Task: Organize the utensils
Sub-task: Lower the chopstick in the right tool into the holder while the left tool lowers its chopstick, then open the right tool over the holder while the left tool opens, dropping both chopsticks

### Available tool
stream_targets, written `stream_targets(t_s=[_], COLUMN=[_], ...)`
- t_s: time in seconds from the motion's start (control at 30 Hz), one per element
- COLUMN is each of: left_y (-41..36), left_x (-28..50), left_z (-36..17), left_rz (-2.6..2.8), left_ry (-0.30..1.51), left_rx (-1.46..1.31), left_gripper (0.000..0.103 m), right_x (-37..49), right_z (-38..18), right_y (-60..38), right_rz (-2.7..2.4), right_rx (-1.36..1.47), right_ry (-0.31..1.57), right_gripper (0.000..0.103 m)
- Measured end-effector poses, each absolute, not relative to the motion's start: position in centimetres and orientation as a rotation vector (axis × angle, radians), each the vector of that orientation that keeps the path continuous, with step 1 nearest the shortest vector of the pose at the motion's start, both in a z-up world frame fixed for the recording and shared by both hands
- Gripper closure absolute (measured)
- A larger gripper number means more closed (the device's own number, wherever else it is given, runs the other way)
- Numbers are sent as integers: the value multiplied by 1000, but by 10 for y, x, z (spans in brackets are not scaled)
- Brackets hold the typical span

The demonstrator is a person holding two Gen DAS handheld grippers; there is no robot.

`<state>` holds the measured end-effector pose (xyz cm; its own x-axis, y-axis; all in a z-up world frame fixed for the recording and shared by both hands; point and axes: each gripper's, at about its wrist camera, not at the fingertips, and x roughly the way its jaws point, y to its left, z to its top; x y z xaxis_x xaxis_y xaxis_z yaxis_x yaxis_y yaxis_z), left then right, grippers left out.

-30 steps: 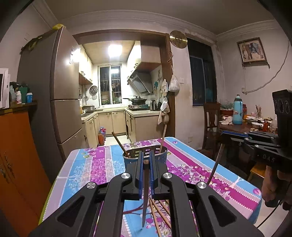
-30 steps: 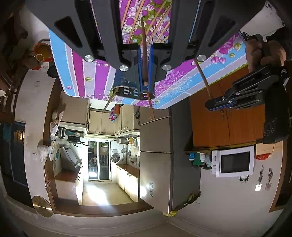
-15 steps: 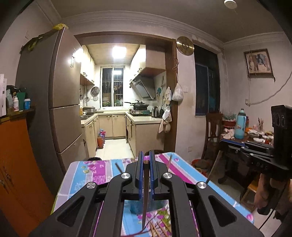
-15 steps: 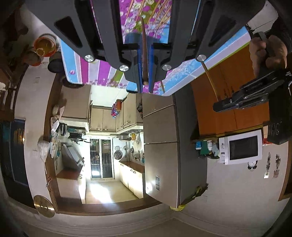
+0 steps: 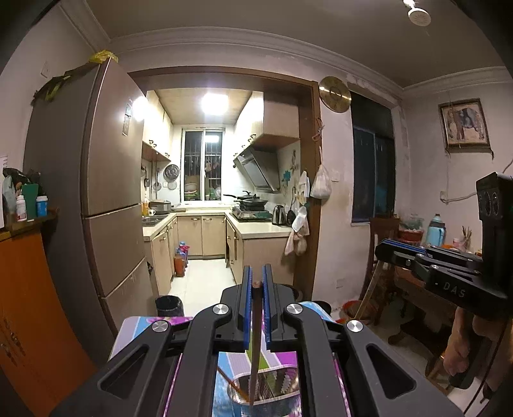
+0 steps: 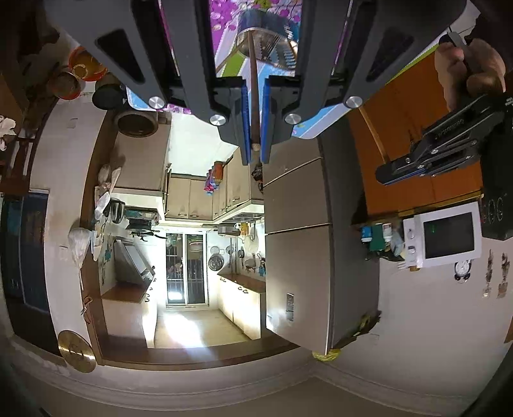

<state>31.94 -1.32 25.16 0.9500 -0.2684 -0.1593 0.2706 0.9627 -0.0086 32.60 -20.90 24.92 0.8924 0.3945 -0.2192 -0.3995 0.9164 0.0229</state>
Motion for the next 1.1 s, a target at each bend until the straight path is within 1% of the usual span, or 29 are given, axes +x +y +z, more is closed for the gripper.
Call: stream_targets(t_s=[0.17, 0.53, 0.7, 1.1], left_y=[-12, -17, -14, -15], left_x=[350, 404, 419, 452], left_z=[252, 205, 187, 166], left_rz=[-280, -283, -269, -241], left_ry=[173, 261, 296, 358], left_rx=[-15, -16, -15, -15], left_gripper=[95, 96, 96, 95], right_x=[354, 394, 406, 430], right_z=[247, 197, 180, 160], right_y=[-208, -197, -192, -185], right_rz=[418, 439, 444, 439], right_rx=[8, 10, 10, 19], right_ry=[240, 335, 381, 440], right_gripper=[98, 98, 98, 98])
